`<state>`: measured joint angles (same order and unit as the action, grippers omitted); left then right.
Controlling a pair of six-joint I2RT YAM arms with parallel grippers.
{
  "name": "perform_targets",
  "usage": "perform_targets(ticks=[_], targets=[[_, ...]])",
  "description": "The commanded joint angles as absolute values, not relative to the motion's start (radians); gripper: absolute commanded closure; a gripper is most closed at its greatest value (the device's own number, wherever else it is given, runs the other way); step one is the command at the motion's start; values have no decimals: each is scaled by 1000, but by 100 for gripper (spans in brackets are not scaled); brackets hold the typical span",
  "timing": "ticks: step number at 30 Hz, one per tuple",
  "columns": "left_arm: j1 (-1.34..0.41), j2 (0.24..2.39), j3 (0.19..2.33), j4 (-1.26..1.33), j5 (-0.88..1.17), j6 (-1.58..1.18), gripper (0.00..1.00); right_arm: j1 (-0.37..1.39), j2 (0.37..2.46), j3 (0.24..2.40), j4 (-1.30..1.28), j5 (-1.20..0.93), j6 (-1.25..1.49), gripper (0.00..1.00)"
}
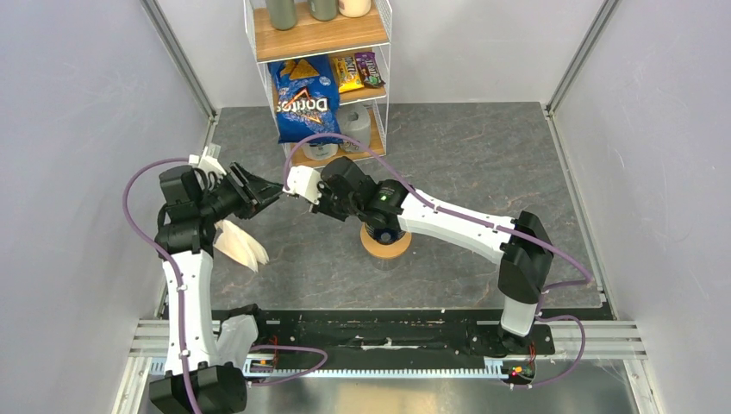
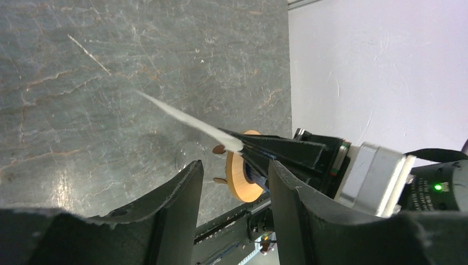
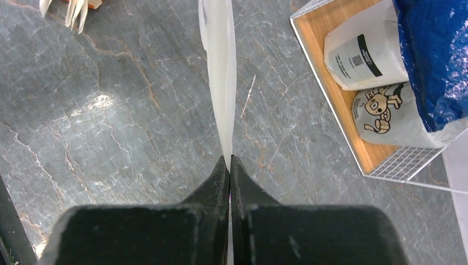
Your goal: Place the coffee filter in the dripper
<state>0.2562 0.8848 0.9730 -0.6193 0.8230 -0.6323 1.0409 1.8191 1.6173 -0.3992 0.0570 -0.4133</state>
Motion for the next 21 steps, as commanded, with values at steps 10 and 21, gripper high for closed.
perform_targets(ticks=[10, 21], targets=[[237, 848, 910, -546, 819, -710, 47, 1048, 1814, 1663, -410, 187, -327, 100], [136, 936, 936, -504, 722, -739, 41, 1070, 1851, 1711, -431, 223, -339, 100]])
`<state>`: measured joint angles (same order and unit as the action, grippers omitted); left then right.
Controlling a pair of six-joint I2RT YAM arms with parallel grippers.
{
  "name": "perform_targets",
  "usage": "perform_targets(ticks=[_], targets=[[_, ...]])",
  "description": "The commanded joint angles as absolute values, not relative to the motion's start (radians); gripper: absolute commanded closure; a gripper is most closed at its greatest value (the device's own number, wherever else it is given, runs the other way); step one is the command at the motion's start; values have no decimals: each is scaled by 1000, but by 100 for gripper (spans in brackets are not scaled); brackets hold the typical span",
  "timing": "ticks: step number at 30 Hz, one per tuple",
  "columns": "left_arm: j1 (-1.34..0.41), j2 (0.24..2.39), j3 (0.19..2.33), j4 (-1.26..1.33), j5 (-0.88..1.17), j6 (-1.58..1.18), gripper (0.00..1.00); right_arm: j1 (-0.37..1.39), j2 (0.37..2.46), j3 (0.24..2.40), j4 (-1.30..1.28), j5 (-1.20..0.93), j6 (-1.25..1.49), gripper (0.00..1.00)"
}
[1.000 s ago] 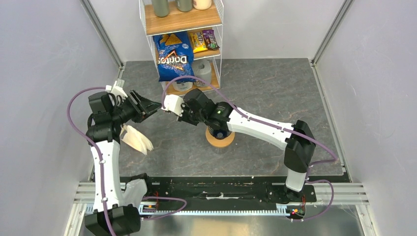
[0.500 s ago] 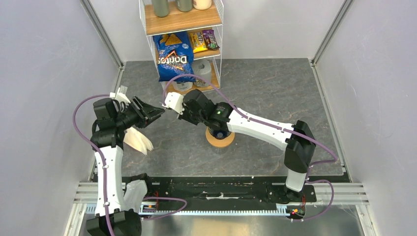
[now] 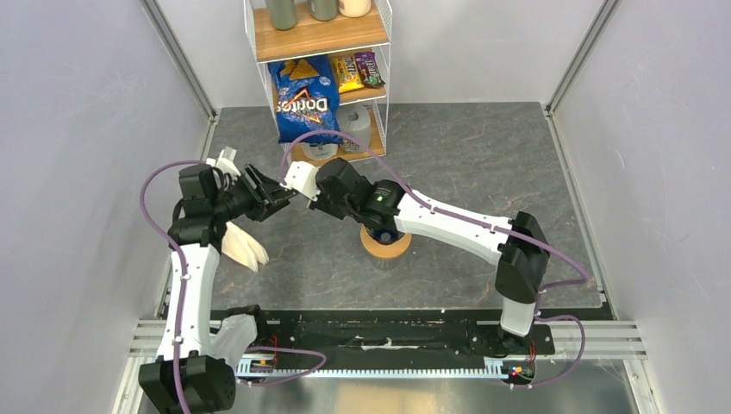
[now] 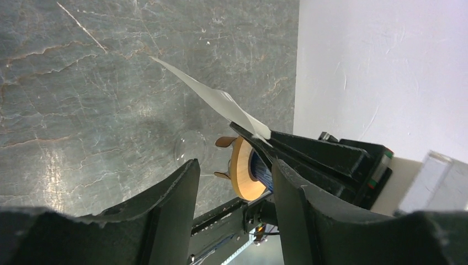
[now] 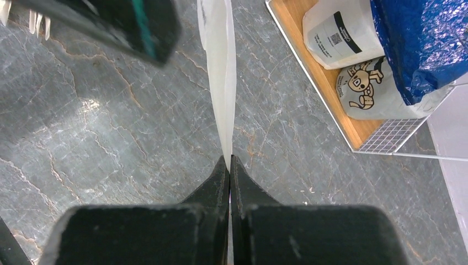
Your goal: Place the coffee filter in the dripper
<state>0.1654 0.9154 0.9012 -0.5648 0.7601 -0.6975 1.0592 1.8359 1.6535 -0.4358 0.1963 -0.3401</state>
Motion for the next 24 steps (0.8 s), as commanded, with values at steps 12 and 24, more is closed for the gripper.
perform_targets(ticks=[12, 24], targets=[[93, 971, 948, -457, 683, -770, 41, 1076, 1862, 1719, -426, 231, -347, 100], [88, 976, 933, -505, 640, -752, 45, 1077, 1863, 1726, -422, 229, -342, 100]])
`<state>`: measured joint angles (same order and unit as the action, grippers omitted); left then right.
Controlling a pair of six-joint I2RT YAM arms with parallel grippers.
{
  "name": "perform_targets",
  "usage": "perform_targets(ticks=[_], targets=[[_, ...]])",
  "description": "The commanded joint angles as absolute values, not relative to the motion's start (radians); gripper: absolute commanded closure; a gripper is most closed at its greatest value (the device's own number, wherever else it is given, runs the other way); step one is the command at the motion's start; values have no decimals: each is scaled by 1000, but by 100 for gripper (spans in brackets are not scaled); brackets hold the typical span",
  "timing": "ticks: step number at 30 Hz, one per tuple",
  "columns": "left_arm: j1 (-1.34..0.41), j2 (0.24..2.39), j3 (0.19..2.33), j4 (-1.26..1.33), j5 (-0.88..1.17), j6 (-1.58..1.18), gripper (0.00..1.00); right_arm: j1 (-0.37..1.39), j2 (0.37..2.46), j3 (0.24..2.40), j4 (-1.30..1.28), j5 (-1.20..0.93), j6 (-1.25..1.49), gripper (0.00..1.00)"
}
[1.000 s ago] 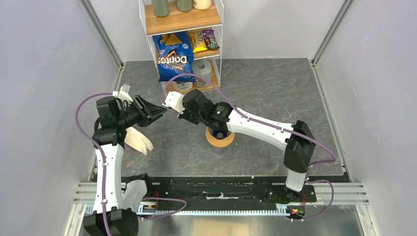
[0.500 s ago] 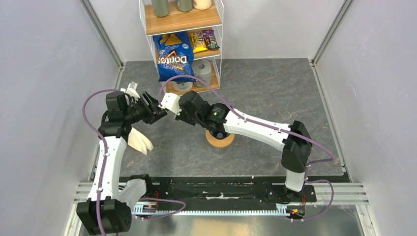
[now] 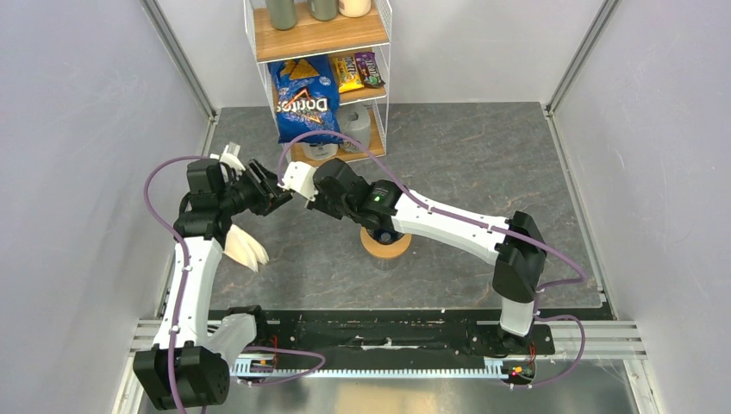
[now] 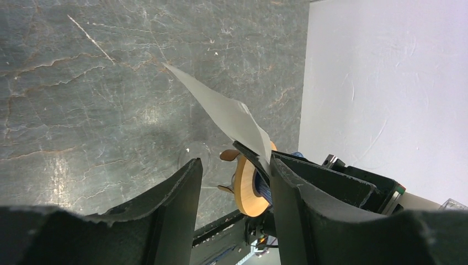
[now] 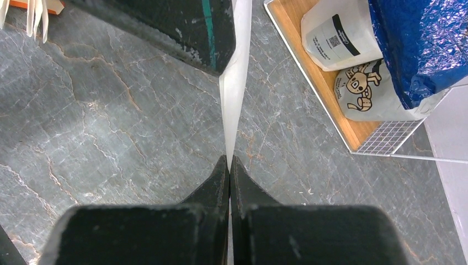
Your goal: Place the coffee filter in the dripper
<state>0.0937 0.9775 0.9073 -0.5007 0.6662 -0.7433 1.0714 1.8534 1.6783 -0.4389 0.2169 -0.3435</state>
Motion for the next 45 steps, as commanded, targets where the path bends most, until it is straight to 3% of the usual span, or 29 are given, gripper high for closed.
perform_targets(ticks=[1, 8, 15, 20, 23, 31, 45], targets=[[88, 976, 934, -510, 637, -749, 45, 1077, 1863, 1728, -422, 231, -341, 100], [89, 979, 935, -516, 630, -746, 46, 1077, 1862, 1726, -419, 225, -339, 100], [104, 947, 940, -425, 725, -776, 32, 1077, 1853, 1710, -420, 226, -339, 100], [321, 895, 904, -305, 902, -823, 30, 1068, 1780, 1640, -385, 286, -331, 100], [387, 911, 951, -359, 909, -810, 29, 1063, 1717, 1569, -333, 334, -352, 100], [266, 947, 949, -397, 887, -839, 16, 1062, 1651, 1451, -209, 361, -420, 100], [226, 1019, 875, -190, 977, -1032, 18, 1090, 1511, 1229, 80, 245, -639, 100]])
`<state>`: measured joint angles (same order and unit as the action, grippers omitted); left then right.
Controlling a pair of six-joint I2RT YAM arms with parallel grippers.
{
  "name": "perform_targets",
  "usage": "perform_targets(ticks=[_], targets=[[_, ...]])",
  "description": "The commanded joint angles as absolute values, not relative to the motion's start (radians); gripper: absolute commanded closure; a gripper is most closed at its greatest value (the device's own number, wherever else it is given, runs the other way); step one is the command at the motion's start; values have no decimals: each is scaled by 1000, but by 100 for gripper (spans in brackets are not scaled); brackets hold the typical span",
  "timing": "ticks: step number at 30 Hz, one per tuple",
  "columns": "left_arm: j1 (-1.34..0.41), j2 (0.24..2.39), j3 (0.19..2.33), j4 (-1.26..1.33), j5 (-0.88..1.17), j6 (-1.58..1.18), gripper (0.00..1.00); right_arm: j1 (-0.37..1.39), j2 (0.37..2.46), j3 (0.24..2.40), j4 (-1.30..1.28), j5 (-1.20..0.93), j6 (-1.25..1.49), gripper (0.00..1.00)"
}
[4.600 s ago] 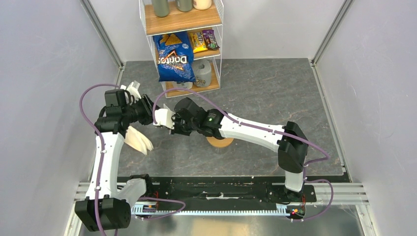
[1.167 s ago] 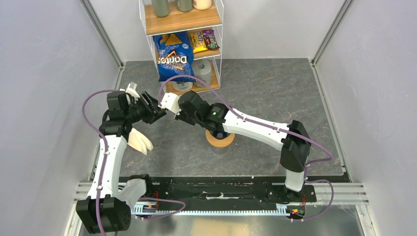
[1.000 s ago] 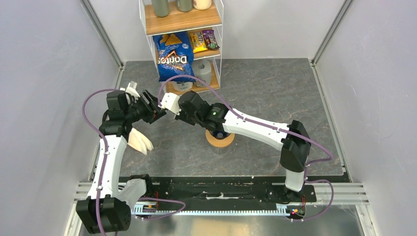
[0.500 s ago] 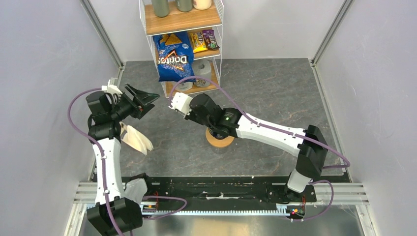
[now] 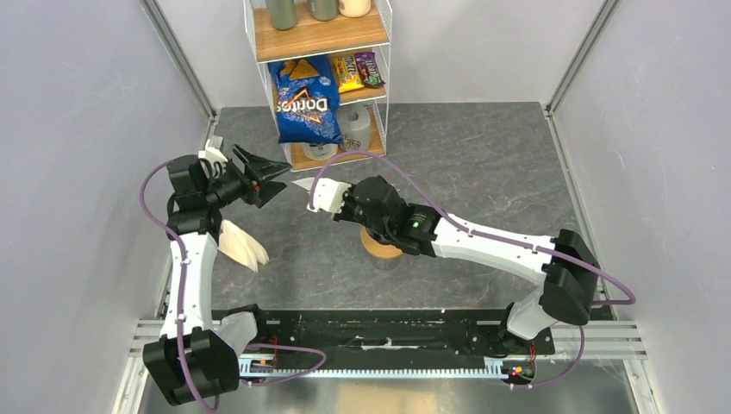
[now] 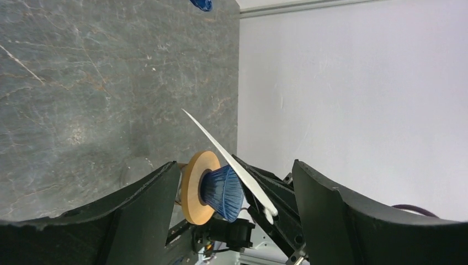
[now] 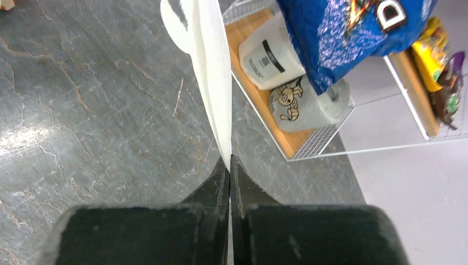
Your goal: Place the coffee filter in the dripper
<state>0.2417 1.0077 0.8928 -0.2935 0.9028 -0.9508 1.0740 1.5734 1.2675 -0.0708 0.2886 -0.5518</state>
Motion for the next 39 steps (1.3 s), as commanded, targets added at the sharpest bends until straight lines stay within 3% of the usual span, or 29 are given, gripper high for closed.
perform_targets(ticks=[1, 5, 9, 11, 15, 16, 22, 24, 29, 34, 39], targets=[[213, 1023, 874, -196, 985, -1027, 18, 1095, 1505, 1217, 96, 240, -653, 100], [165, 1016, 867, -216, 978, -1014, 22, 1117, 1495, 1182, 154, 228, -713, 100], [144, 1013, 865, -224, 993, -1015, 35, 1135, 1487, 1157, 189, 227, -765, 100], [141, 1013, 867, -222, 1005, -1019, 48, 1140, 1484, 1147, 206, 232, -783, 100], [141, 1008, 871, -216, 1012, -1014, 93, 1141, 1466, 1163, 144, 225, -776, 100], [141, 1009, 872, -203, 1015, -1014, 97, 1141, 1456, 1176, 103, 214, -761, 95], [135, 1006, 944, -192, 1043, -919, 98, 1072, 1320, 1334, -357, 6, -499, 28], [129, 1003, 978, -193, 1071, -860, 98, 1009, 1288, 1423, -560, -166, -411, 6], [35, 1007, 1109, -279, 1164, -594, 98, 797, 1326, 1666, -898, -536, -262, 3], [-141, 1065, 1324, -672, 1143, -126, 98, 702, 1467, 1947, -1193, -667, -366, 3], [-309, 1093, 1408, -814, 1092, 95, 98, 699, 1501, 2009, -1213, -764, -378, 5]])
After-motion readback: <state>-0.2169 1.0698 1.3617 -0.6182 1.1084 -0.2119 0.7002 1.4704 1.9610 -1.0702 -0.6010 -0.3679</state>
